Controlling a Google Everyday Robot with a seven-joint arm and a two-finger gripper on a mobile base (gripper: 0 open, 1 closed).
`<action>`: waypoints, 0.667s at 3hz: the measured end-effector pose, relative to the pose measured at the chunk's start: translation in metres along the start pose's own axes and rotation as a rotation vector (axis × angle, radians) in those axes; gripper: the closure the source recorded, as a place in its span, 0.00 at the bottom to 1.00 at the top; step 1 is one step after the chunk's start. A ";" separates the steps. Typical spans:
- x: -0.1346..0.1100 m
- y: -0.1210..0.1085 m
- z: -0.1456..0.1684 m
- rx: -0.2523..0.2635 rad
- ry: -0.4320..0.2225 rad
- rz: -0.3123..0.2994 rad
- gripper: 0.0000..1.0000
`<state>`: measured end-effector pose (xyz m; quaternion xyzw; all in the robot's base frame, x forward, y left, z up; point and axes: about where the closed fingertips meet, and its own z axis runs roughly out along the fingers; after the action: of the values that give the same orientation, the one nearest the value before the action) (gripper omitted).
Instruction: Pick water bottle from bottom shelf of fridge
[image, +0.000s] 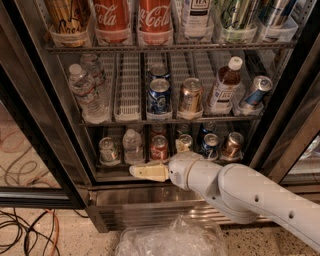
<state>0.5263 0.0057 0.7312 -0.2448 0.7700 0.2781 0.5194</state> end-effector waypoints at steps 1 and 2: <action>0.010 0.004 0.013 0.015 -0.037 0.028 0.00; 0.035 0.038 0.035 0.005 -0.103 0.048 0.00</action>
Offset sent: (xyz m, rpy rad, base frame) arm 0.0159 0.0327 -0.0789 0.1298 -0.1325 -0.3874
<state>0.5122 0.0537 0.6946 -0.2103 0.7486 0.3006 0.5522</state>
